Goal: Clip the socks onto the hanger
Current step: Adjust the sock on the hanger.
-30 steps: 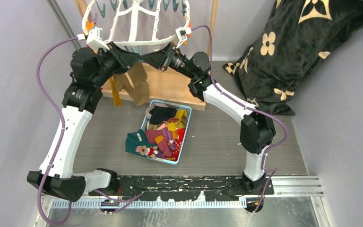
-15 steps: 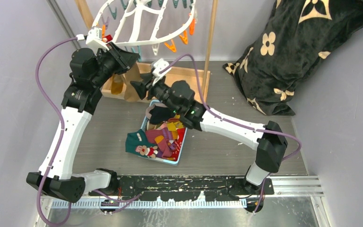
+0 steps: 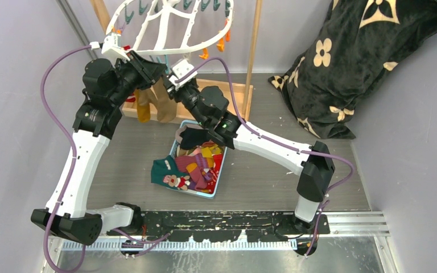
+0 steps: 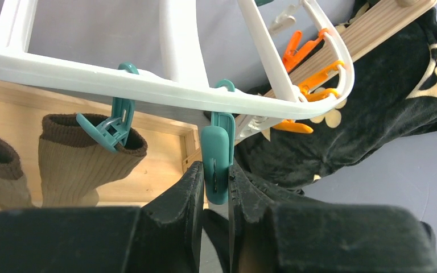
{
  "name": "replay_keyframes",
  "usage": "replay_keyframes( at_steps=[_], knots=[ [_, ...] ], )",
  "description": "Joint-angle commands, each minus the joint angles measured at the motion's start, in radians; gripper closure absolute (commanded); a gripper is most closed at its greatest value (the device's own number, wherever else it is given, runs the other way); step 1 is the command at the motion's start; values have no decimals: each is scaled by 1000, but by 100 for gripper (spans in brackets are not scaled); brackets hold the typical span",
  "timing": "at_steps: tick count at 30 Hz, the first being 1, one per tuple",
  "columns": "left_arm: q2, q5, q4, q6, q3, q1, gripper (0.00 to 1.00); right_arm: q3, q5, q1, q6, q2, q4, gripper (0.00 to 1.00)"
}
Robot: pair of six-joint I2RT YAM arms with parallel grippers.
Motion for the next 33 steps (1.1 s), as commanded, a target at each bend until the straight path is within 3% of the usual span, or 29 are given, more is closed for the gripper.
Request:
replay_keyframes(
  at_steps=[1, 5, 8, 18, 27, 30, 31, 33],
  knots=[
    [-34, -19, 59, 9, 7, 0, 91, 66, -30, -28, 41, -10, 12, 59],
    [-34, -20, 61, 10, 1, -1, 91, 75, -75, -45, 95, -12, 0, 70],
    [-34, -12, 66, 0, -2, 0, 91, 98, -101, -55, 132, -5, -38, 72],
    [-33, 4, 75, -3, 11, 0, 91, 105, -151, -60, 160, 12, -85, 56],
    [-33, 6, 65, -2, 14, -1, 91, 69, -116, -65, 167, -14, 14, 88],
    [-34, 4, 56, 2, 17, -1, 80, 51, -125, -68, 183, -28, 43, 93],
    [-33, 4, 53, 4, 19, 0, 72, 51, -126, -69, 189, -30, 45, 94],
    [-34, -2, 46, 4, 23, 0, 47, 50, -130, -72, 197, -32, 45, 95]
  ],
)
